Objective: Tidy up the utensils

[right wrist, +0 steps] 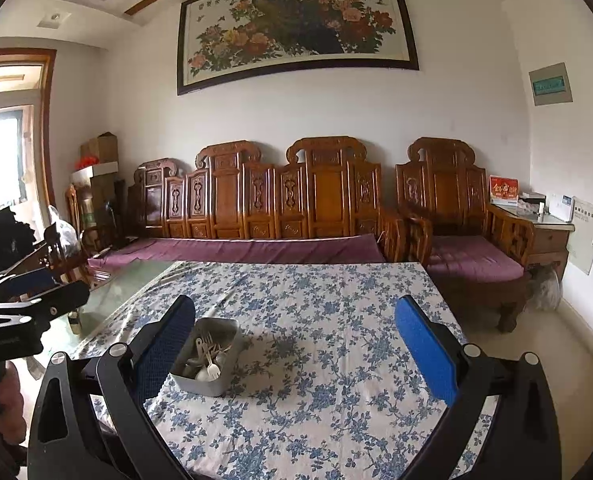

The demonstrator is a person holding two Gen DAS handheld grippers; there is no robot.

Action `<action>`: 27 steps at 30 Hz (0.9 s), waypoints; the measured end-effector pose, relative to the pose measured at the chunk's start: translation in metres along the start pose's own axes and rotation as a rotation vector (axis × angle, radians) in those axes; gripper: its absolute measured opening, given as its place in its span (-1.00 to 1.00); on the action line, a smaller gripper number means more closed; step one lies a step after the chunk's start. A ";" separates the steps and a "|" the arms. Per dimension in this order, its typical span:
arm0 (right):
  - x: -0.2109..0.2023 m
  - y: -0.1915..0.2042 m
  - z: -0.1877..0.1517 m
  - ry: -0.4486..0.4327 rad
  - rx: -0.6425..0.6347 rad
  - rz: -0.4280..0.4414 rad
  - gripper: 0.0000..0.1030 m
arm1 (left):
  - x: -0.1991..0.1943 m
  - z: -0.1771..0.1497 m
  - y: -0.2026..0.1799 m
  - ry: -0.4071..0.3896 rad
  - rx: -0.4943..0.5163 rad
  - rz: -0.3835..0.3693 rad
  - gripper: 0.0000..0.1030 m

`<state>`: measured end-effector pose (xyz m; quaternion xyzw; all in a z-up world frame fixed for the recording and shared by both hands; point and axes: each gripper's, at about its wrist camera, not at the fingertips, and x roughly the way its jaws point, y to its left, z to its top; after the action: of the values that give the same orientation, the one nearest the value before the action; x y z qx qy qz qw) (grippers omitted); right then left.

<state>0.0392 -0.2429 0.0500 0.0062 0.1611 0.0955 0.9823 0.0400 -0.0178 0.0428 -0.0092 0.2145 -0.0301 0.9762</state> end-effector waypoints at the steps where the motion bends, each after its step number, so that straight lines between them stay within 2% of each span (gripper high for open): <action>1: 0.001 0.000 -0.001 0.000 0.001 0.000 0.95 | -0.001 0.000 0.000 -0.001 0.000 0.000 0.85; 27: -0.001 0.000 -0.001 -0.002 0.003 0.010 0.95 | -0.001 0.000 0.001 -0.002 -0.001 0.007 0.85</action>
<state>0.0384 -0.2430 0.0496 0.0085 0.1604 0.0999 0.9819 0.0386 -0.0170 0.0432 -0.0090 0.2136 -0.0264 0.9765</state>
